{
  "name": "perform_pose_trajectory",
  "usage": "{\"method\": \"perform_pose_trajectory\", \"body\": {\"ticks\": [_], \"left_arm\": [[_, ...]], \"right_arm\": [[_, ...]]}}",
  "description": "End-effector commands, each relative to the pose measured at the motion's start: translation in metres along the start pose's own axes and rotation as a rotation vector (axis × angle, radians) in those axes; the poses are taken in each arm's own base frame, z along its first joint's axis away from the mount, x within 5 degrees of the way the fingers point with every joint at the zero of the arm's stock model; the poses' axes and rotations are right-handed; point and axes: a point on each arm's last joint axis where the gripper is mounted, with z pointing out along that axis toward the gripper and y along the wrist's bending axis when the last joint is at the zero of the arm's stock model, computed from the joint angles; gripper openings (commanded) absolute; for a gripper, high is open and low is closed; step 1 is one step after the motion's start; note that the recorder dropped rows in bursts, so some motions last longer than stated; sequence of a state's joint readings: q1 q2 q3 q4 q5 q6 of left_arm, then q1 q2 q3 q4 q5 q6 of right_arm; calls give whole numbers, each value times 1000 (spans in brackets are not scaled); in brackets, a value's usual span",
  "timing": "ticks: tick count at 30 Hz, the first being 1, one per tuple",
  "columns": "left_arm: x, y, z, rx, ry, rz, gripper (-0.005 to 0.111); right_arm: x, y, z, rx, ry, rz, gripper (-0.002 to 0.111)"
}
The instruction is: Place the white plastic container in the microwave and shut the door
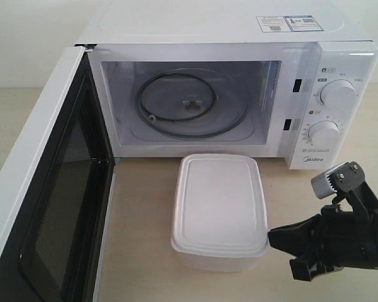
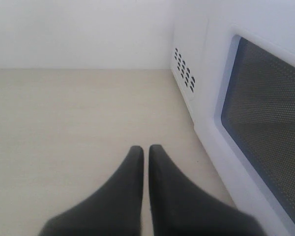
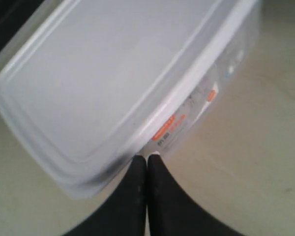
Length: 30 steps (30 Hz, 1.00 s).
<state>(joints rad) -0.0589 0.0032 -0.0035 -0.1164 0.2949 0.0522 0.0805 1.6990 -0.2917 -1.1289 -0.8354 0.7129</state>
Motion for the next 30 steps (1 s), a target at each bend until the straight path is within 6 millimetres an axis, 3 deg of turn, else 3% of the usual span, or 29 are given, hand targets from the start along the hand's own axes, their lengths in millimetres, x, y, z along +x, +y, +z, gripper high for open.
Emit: {"method": "perform_pose_trajectory", "body": {"ticks": [1, 6, 12, 25, 30], "left_arm": [[1, 0, 0, 0, 1, -7, 4], [1, 0, 0, 0, 1, -7, 4], [1, 0, 0, 0, 1, -7, 4], [1, 0, 0, 0, 1, -7, 4], [1, 0, 0, 0, 1, -7, 4]], "right_arm": [[-1, 8, -1, -79, -6, 2, 0], [-2, 13, -2, -143, -19, -24, 0], [7, -6, -1, 77, 75, 63, 0], [-15, -9, -6, 119, -140, 108, 0], [-23, -3, -12, 78, -189, 398, 0]]}}
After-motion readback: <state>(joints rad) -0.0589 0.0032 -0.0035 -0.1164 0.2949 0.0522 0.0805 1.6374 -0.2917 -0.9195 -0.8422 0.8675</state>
